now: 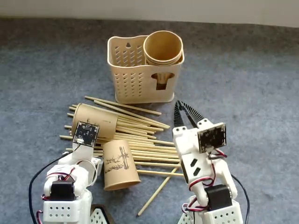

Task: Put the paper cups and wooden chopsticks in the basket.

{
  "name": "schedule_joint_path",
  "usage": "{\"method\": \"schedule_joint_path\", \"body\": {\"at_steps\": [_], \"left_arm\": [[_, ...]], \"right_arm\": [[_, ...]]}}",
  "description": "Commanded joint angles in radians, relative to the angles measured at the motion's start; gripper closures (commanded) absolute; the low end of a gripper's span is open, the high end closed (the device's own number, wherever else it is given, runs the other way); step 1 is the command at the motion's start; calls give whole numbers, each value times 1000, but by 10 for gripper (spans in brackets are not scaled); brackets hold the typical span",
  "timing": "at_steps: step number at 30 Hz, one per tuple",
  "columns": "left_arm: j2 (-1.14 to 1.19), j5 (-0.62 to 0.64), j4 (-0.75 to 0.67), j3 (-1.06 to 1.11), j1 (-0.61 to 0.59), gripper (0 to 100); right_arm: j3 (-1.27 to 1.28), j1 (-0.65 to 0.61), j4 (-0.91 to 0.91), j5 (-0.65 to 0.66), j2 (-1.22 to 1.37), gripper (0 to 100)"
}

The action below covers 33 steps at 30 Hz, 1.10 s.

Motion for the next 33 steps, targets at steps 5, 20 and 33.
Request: {"method": "schedule_joint_path", "body": {"at_steps": [5,20,33], "left_arm": [[-4,-2,2,19,12,811],[-4,-2,2,19,12,811],[-4,-2,2,19,12,811]], "right_arm": [[13,13,108,-5,-53,990],[107,13,110,-3,-54,991],[251,50,124,3,-54,991]]}}
